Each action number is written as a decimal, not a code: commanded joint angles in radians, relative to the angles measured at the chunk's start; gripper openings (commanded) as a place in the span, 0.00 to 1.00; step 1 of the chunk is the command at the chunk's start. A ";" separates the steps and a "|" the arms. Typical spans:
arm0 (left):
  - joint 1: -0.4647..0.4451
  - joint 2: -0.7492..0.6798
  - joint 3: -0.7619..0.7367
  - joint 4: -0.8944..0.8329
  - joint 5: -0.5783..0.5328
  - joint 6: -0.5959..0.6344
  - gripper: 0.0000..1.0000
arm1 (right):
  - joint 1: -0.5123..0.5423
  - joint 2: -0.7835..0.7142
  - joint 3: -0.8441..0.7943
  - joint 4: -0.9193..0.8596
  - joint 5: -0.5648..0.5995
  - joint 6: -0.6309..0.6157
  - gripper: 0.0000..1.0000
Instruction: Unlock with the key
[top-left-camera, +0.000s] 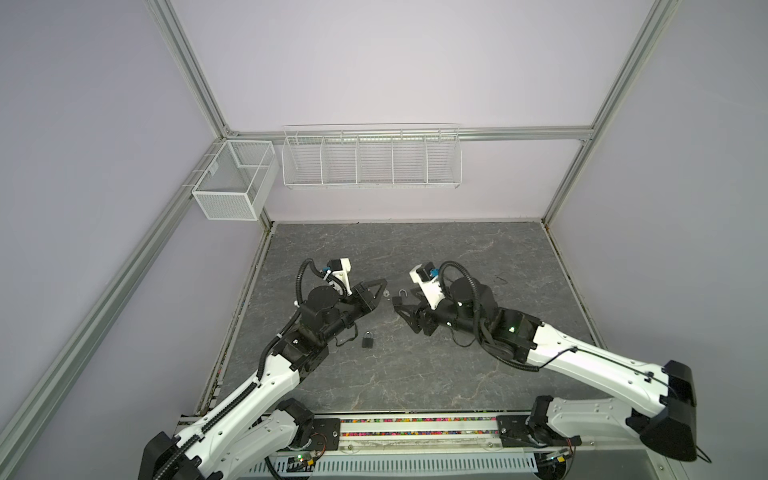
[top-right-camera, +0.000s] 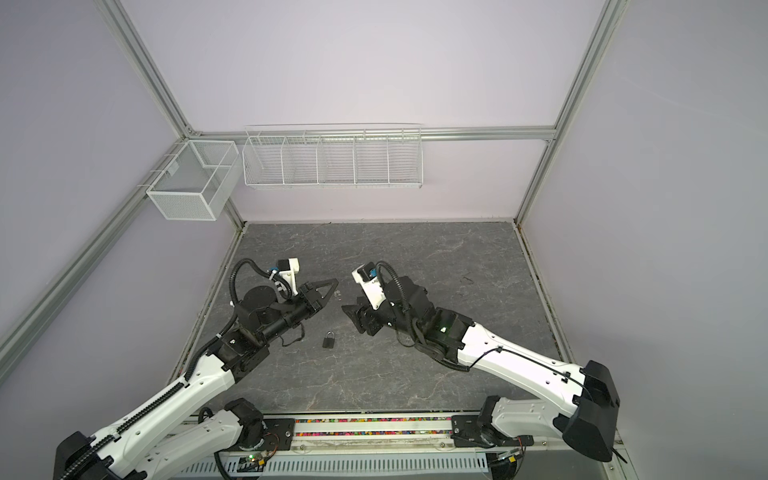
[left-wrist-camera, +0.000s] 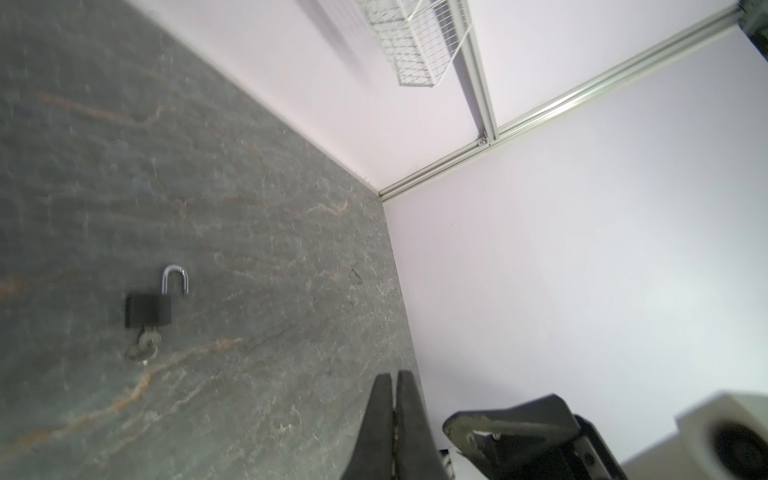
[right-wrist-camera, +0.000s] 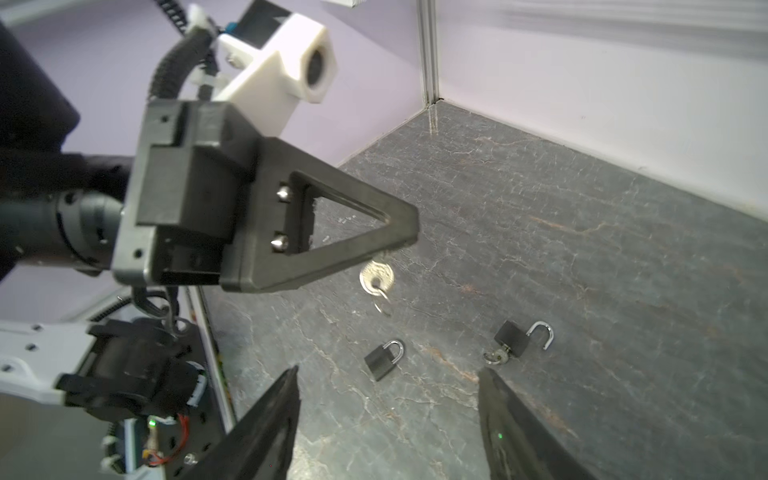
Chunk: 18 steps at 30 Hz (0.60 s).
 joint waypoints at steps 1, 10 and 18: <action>-0.006 -0.006 0.030 0.025 0.014 0.283 0.00 | -0.081 -0.028 -0.038 -0.022 -0.280 0.143 0.75; -0.006 0.063 0.014 0.303 0.204 0.388 0.00 | -0.286 -0.078 -0.135 0.257 -0.607 0.435 0.74; -0.007 0.091 0.029 0.386 0.298 0.362 0.00 | -0.291 -0.051 -0.177 0.455 -0.646 0.457 0.64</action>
